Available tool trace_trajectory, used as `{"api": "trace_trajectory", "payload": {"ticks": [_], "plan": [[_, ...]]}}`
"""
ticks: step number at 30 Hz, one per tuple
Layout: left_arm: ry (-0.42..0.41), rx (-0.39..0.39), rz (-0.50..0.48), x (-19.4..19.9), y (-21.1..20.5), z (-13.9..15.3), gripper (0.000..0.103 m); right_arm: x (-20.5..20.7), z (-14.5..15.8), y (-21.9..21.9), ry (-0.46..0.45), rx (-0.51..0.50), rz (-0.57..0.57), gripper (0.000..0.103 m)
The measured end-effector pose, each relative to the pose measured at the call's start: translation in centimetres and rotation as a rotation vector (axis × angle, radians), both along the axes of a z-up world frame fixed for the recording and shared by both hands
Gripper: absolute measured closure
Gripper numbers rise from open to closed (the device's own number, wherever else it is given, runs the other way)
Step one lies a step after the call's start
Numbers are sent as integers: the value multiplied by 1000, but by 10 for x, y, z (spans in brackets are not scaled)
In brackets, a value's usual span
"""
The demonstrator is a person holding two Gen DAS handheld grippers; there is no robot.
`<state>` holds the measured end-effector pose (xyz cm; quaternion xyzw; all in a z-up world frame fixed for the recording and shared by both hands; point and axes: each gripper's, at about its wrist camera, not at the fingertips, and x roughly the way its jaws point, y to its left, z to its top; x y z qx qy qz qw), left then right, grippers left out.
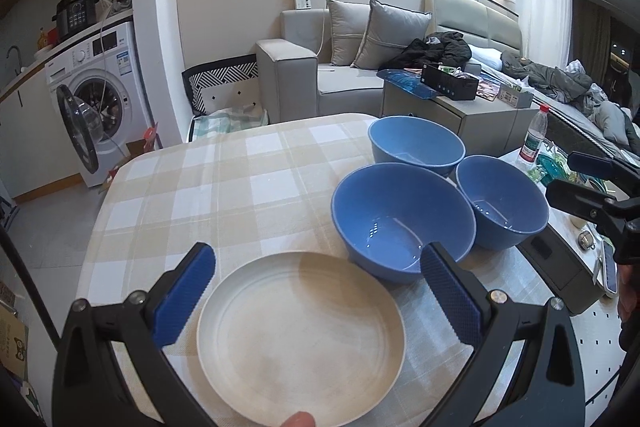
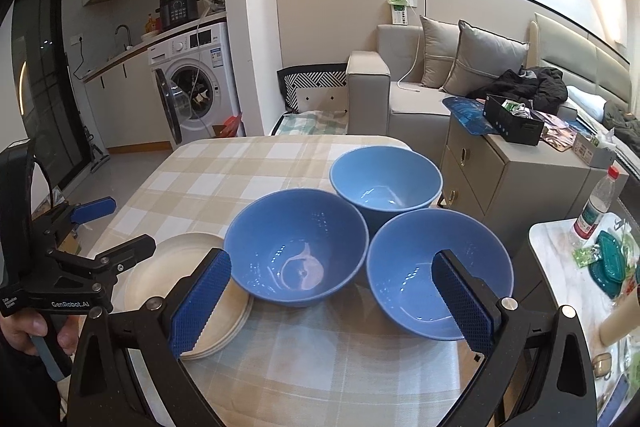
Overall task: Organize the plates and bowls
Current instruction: 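Move both open tools toward the nearest light-blue bowl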
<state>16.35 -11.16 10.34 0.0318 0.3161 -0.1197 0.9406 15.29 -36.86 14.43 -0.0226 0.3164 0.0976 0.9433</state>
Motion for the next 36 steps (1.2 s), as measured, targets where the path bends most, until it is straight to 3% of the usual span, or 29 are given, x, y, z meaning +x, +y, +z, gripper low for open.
{"api": "trace_trajectory", "payload": {"ticks": [24, 36], "plan": [[-17, 22, -38, 34, -35, 17, 0, 28, 29, -36, -33, 9, -15, 1], [-22, 36, -71, 55, -58, 22, 0, 51, 27, -52, -10, 10, -34, 1]]}}
